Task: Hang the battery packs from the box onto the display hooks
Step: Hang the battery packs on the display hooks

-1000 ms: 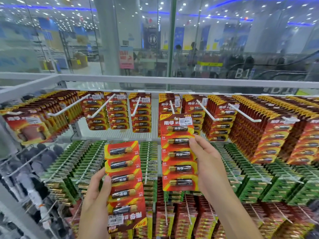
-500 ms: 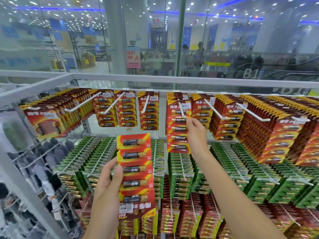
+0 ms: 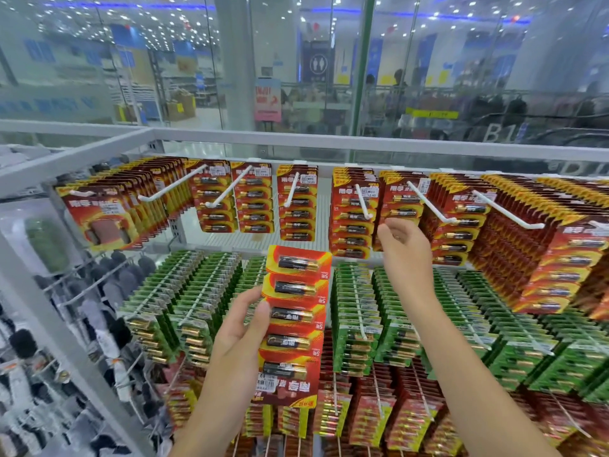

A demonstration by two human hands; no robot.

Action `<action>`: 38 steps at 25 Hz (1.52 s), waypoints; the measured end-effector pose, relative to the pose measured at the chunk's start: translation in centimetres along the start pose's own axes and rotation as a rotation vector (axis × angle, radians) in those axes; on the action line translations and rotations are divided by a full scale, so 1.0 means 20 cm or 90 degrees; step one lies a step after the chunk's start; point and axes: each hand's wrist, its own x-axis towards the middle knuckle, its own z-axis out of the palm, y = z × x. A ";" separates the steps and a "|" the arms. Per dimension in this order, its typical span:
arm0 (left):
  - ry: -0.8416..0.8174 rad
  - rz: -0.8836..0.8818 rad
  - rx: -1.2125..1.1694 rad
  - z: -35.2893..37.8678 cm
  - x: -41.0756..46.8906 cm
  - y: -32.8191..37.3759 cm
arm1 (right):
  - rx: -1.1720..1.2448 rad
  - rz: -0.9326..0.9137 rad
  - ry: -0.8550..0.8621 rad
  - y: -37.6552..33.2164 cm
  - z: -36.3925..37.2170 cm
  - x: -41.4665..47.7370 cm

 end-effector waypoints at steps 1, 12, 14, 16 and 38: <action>-0.041 0.002 0.004 0.00 0.00 0.01 | 0.027 -0.021 -0.053 -0.04 -0.05 -0.08; -0.216 -0.077 0.080 0.05 0.06 0.02 | 0.084 0.113 -0.363 -0.09 -0.22 -0.31; -0.217 -0.129 0.019 0.01 0.05 0.02 | 0.170 0.158 -0.304 -0.05 -0.22 -0.31; -0.166 -0.147 -0.070 -0.03 0.05 0.00 | 0.250 0.187 -0.233 -0.02 -0.23 -0.32; -0.153 -0.021 -0.033 0.20 0.06 0.04 | 0.246 0.119 -0.381 0.11 -0.24 -0.56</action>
